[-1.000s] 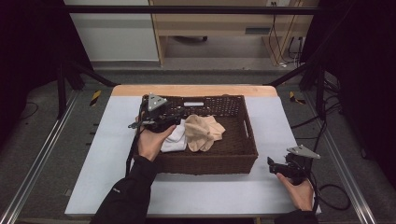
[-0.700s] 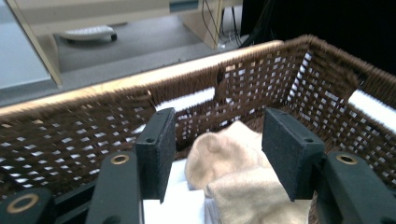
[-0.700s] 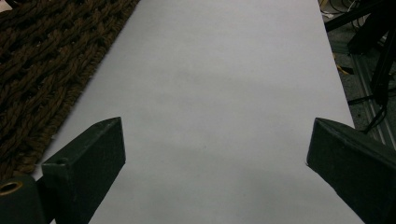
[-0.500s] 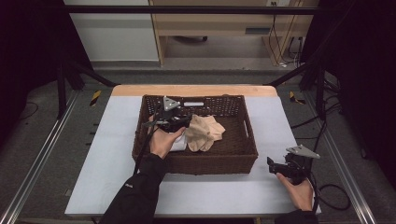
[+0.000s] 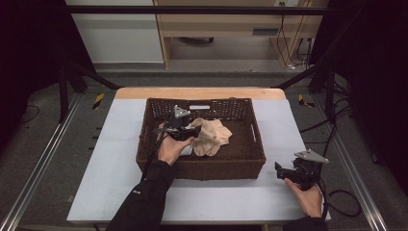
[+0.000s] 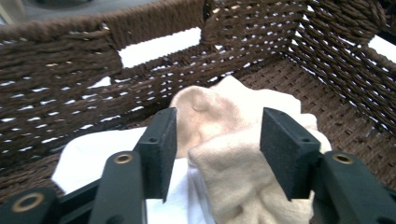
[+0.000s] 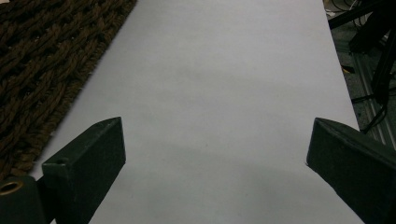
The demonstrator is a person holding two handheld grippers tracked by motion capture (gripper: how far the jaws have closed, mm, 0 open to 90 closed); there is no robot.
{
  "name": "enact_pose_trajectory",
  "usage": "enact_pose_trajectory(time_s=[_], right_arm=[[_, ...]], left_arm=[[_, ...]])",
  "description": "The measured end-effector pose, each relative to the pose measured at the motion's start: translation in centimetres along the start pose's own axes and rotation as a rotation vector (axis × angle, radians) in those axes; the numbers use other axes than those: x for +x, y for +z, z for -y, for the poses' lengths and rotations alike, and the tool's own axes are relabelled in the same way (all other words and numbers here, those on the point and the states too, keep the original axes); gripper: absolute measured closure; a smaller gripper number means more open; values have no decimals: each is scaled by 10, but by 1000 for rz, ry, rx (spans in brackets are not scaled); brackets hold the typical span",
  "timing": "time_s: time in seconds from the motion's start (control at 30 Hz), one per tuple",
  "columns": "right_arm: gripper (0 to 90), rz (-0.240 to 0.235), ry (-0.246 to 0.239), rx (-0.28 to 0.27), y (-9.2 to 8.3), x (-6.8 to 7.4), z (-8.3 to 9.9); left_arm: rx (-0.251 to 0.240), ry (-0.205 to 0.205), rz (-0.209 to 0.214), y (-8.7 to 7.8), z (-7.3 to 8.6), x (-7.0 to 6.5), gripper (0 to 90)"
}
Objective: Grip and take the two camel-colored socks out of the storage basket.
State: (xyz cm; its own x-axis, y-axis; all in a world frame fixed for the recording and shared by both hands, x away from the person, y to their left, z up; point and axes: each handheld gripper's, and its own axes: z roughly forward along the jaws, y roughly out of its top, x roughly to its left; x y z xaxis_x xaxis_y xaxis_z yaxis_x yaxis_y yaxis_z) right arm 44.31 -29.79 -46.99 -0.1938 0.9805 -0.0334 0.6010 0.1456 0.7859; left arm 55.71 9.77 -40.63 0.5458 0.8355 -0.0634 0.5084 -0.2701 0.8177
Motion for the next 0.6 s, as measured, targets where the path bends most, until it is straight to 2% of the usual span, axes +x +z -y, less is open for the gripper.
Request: enact_pose_trajectory(time_s=[0.23,0.33,0.43,0.53,0.6], right_arm=[[48,-2,-1,5,0,0,0],[48,-2,-2,8,1,0,0],[48,-2,-6,10,1,1,0],[48,-3,-8,12,2,1,0],[49,-4,-8,12,2,1,0]], left_arm=[[32,20,22,8,4,-3,352],[53,36,28,11,5,-3,355],[78,45,25,12,6,-3,411],[113,54,23,12,6,-3,519],[119,55,24,12,6,-3,608]])
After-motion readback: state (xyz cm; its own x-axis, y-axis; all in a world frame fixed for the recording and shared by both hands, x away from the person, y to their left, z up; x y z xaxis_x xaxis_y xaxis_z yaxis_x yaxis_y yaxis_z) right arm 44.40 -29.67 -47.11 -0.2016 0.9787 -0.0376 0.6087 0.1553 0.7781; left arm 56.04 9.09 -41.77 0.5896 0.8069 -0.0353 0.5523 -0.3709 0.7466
